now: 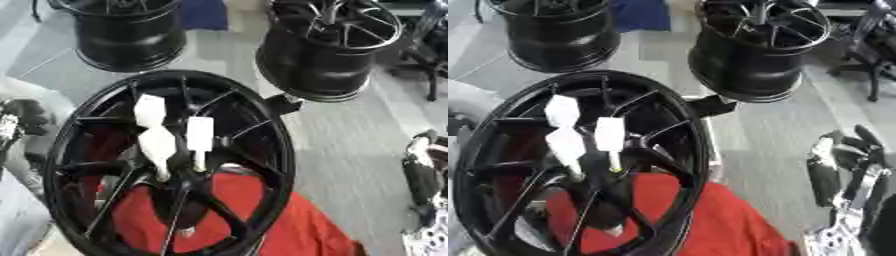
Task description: Pull the pin out of the wheel hub.
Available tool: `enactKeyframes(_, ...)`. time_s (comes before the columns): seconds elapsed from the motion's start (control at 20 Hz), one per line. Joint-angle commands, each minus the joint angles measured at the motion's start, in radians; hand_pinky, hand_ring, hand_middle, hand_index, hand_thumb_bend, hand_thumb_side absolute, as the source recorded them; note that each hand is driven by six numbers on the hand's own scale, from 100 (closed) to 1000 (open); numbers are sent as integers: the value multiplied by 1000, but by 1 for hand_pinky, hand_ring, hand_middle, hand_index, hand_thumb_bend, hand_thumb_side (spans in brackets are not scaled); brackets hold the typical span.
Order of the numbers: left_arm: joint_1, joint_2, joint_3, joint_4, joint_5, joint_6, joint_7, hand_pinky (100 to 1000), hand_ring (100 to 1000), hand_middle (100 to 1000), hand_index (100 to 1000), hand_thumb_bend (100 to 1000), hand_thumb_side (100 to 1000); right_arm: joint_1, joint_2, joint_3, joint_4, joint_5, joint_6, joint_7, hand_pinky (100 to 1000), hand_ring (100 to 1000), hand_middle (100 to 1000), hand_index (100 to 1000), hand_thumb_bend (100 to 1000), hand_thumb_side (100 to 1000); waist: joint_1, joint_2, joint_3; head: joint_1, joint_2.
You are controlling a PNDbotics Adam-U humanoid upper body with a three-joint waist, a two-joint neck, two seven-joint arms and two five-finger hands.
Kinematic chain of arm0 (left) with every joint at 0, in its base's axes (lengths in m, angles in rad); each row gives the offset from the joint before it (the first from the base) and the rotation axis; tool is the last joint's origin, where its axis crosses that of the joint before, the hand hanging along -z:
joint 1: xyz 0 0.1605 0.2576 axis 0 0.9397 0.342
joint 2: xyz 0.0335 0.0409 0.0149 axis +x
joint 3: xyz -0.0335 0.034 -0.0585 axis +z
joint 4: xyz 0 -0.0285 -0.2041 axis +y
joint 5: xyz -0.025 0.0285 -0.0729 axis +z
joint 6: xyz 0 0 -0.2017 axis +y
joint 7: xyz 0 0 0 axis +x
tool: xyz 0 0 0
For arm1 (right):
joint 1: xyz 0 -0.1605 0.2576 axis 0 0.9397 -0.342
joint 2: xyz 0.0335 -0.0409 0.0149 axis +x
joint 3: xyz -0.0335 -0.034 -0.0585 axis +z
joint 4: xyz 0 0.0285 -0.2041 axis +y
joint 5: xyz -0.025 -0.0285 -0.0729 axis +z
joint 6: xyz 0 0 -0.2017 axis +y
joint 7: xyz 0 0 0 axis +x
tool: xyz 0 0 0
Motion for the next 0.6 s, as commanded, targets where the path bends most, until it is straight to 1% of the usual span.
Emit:
enactKeyframes(0.05,-11,26,-2,-21,7,-8,1,632,652,624,719,100,660,-5,-2,0,-18,-4,0,5,641,592,634,821,100,428,4,-10,1,11,-3)
enactKeyframes(0.4,-12,57,-2,-27,26,-20,5,634,655,626,720,100,637,-2,-3,0,-18,-3,3,11,641,592,635,821,100,425,2,-13,5,21,-3)
enactKeyframes(0.6,-14,95,-5,-33,43,-38,4,635,658,629,723,100,610,-2,-4,0,-18,-3,4,14,641,593,635,822,100,426,3,-14,5,25,-3)
